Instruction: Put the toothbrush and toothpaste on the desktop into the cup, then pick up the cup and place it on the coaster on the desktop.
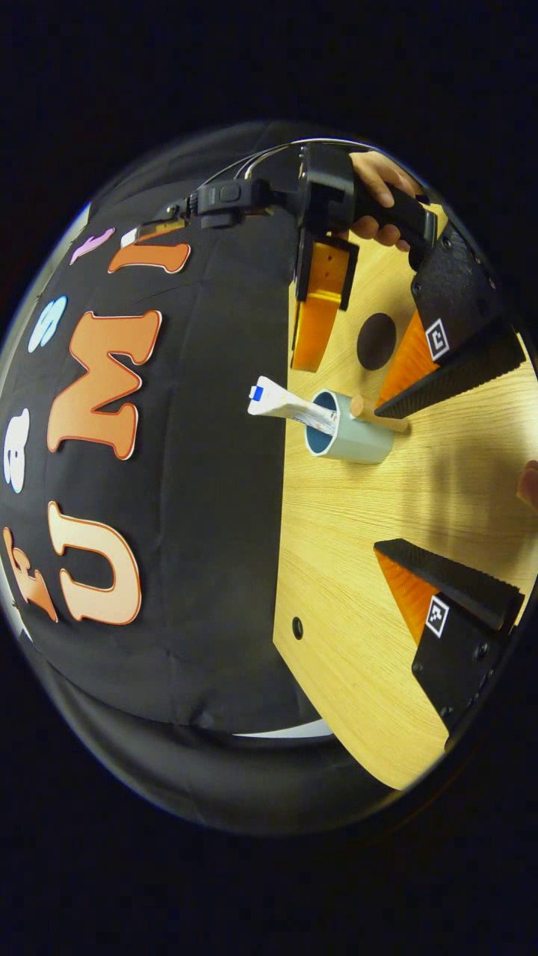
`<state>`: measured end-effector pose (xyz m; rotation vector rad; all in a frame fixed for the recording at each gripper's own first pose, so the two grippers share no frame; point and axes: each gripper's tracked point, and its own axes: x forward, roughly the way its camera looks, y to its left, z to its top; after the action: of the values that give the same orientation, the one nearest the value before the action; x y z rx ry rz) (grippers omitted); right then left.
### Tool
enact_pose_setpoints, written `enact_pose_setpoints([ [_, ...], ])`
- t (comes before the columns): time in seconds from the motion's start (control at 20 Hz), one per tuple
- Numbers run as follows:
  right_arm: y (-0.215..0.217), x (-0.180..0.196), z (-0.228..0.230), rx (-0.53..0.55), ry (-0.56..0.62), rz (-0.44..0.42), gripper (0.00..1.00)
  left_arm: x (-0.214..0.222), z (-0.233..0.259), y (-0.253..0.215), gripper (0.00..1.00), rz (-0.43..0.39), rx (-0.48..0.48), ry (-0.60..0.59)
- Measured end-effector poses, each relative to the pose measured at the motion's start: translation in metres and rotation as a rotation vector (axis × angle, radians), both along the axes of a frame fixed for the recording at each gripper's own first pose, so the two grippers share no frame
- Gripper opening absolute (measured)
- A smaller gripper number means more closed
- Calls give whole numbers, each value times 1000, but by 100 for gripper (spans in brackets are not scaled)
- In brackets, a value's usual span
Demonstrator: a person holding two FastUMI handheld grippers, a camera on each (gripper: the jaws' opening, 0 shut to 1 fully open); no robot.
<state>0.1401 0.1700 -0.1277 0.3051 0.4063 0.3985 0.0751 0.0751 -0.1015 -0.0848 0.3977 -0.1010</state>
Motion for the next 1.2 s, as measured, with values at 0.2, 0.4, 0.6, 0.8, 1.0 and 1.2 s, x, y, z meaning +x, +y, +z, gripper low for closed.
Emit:
enact_pose_setpoints([
  [0.2, -36, -16, 34, -15, -94, -25, 63, 13, 9, -14, 98, -49, 2, 38],
  [0.4, -75, -37, 64, -28, -159, -53, 82, 29, 9, -37, 98, -120, -28, 130],
  [0.6, -108, -59, 83, -56, -223, -77, 92, 39, -1, -48, 98, -152, -12, 224],
  [0.8, -125, -85, 83, -99, -259, -71, 96, 43, -13, -65, 97, -173, 7, 309],
  [1.0, -135, -103, 75, -136, -267, -51, 97, 53, -33, -68, 98, -171, 75, 401],
  [1.2, -142, -116, 70, -150, -268, -37, 97, 61, -46, -73, 97, -167, 84, 503],
])
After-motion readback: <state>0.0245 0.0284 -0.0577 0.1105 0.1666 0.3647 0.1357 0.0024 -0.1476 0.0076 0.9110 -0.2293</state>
